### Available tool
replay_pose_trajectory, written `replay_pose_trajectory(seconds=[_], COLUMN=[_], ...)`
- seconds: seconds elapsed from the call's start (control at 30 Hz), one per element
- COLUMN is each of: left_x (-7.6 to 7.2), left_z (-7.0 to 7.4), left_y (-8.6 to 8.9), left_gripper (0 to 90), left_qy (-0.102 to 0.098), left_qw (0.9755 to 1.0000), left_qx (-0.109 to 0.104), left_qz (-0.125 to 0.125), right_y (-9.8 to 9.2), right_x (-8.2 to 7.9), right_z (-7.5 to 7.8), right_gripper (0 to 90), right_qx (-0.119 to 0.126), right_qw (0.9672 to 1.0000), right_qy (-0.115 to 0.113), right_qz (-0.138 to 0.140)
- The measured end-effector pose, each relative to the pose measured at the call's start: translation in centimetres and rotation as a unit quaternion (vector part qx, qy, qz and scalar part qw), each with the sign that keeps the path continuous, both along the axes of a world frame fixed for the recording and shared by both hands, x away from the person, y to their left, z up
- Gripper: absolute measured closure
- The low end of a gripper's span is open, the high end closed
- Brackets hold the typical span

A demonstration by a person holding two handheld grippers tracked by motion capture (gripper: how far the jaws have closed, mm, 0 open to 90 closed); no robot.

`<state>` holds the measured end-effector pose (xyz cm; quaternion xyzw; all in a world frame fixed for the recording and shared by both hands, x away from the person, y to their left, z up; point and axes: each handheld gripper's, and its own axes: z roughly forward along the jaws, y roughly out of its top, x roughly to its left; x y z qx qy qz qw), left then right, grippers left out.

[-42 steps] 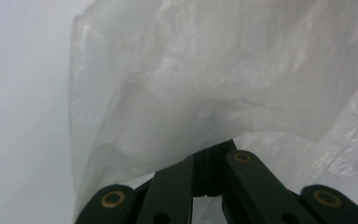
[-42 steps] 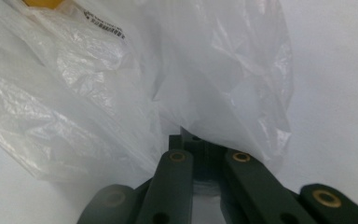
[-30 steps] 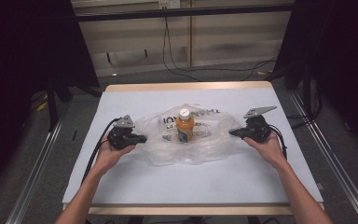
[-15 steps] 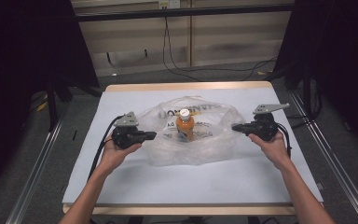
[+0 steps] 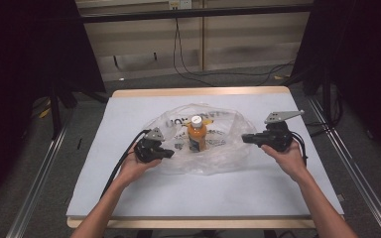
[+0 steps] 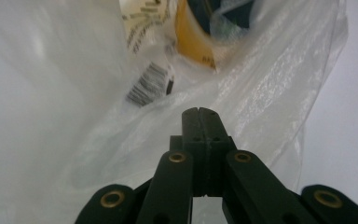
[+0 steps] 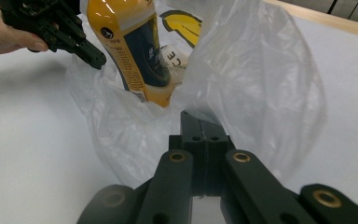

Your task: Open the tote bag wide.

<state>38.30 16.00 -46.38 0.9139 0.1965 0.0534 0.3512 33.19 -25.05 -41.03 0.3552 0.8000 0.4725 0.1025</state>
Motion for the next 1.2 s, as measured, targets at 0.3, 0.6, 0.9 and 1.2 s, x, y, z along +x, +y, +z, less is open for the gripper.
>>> replay_pose_trajectory(seconds=[0.3, 0.6, 0.9, 1.2], left_x=[-0.9, 0.4, 2.9, -0.8], left_z=[1.7, 5.3, 1.0, -0.1], left_y=[-0.6, -3.2, -5.8, -5.3], left_gripper=[90.0, 90.0, 90.0, 90.0], left_qy=[-0.010, -0.035, 0.010, 0.012], left_qw=[0.9994, 0.9987, 0.9989, 0.9945], left_qx=[-0.031, -0.026, 0.038, 0.071], left_qz=[-0.013, -0.024, -0.025, -0.076], right_y=[-0.2, 4.8, 8.0, 9.0], right_x=[-0.9, 4.8, 12.0, 14.4], right_z=[1.1, 2.9, 0.2, -4.4], right_gripper=[90.0, 90.0, 90.0, 90.0], right_qx=[0.002, -0.064, -0.143, -0.182], right_qw=[0.9999, 0.9963, 0.9841, 0.9718], right_qy=[-0.007, 0.020, 0.091, 0.142], right_qz=[0.009, 0.054, 0.055, 0.047])
